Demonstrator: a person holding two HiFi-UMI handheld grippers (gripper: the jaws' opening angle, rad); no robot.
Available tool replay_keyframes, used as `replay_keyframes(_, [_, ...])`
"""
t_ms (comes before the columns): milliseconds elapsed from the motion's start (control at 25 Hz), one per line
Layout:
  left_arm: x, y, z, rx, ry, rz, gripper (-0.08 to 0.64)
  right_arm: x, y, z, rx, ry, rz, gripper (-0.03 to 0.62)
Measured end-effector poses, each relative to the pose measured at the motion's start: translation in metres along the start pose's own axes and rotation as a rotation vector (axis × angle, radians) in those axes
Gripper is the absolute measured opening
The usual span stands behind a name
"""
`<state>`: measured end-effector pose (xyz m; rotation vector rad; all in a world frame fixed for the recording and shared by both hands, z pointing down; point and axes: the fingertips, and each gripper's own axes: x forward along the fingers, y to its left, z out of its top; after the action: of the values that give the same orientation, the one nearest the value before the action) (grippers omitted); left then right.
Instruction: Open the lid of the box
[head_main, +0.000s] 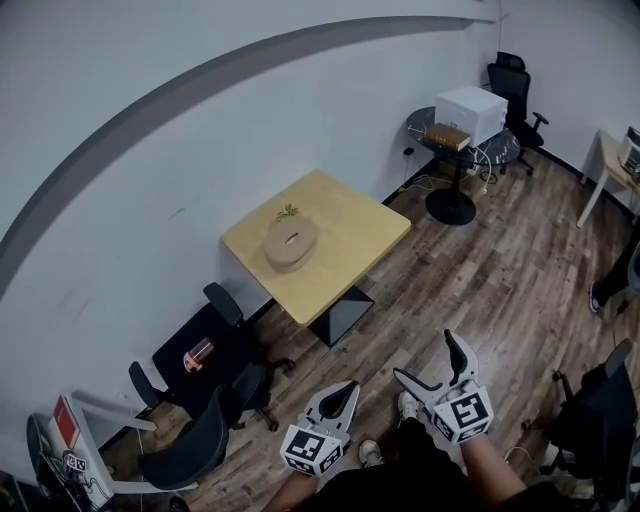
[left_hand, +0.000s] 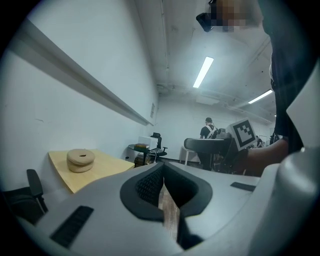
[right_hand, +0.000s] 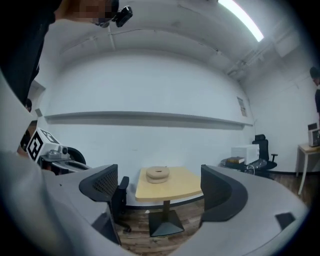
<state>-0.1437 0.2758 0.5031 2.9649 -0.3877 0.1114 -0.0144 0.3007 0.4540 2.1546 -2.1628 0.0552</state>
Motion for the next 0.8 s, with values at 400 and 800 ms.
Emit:
replay_keyframes(400, [0.067, 0.054, 0.024, 0.027, -0.016, 0.090, 0.020, 0.083, -0.045, 0.031, -0.066, -0.035, 0.105, 0.520])
replay_keyframes(800, [0.151, 0.099, 0.048, 0.016, -0.024, 0.193, 0.020, 0.158, -0.111, 0.030, -0.103, -0.006, 0.240, 0.520])
